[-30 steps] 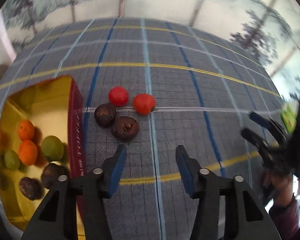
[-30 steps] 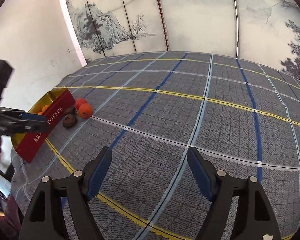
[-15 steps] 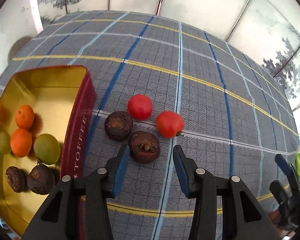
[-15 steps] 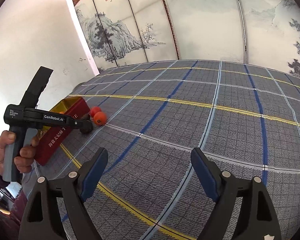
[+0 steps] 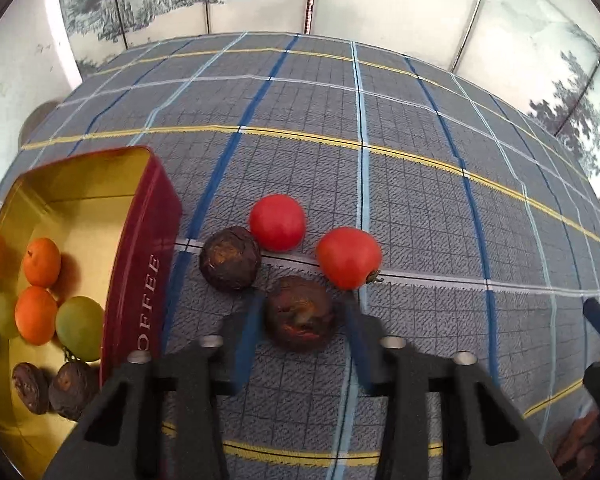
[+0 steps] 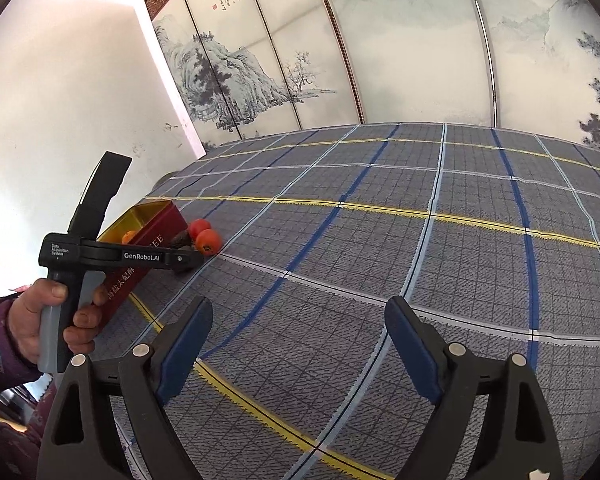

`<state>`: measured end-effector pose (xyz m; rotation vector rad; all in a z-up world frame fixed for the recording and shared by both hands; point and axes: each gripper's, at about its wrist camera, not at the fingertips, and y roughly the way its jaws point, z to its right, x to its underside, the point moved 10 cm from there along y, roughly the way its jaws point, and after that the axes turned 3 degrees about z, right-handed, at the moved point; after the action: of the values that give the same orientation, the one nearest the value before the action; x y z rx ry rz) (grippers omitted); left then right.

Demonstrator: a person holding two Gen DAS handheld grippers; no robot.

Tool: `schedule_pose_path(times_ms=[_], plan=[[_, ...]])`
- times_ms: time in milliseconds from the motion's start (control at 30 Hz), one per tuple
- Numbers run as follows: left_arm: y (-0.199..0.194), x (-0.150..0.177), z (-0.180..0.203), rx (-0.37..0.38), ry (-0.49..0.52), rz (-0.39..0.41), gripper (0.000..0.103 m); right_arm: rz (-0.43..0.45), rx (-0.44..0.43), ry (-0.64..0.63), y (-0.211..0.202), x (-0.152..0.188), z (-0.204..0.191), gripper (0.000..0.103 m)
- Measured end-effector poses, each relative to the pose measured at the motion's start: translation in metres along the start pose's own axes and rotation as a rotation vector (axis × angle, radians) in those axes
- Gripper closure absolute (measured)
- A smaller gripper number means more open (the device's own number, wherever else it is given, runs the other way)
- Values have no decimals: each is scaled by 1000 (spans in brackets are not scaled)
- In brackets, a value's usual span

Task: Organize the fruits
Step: 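Reach to the loose brown fruit and grasp it with the left gripper, then carry the brown fruit into the tin and open the left gripper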

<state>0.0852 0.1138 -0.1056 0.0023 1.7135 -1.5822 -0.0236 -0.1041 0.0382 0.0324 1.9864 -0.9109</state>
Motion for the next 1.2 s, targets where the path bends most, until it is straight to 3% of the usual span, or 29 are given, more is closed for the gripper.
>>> schedule_pose_path(times_ms=[100, 233, 333, 600, 900, 1000, 1200], plan=[[-10, 11, 8, 104, -41, -16, 67, -12, 8, 16, 3, 1, 4, 17], [-43, 29, 23, 134, 18, 30, 67, -47, 37, 33, 10, 4, 11, 16], [-74, 36, 33, 109, 91, 87, 67, -77, 68, 36, 16, 8, 15, 16], [-130, 39, 28, 43, 172, 207, 66, -174, 153, 20, 31, 21, 23, 16], [-158, 42, -3, -22, 176, 276, 66, -256, 248, -71, 43, 33, 20, 1], [-162, 45, -13, -44, 178, 289, 66, -281, 294, -118, 47, 37, 19, 1], [-167, 52, -31, -80, 176, 303, 66, -284, 300, -122, 47, 38, 21, 0]])
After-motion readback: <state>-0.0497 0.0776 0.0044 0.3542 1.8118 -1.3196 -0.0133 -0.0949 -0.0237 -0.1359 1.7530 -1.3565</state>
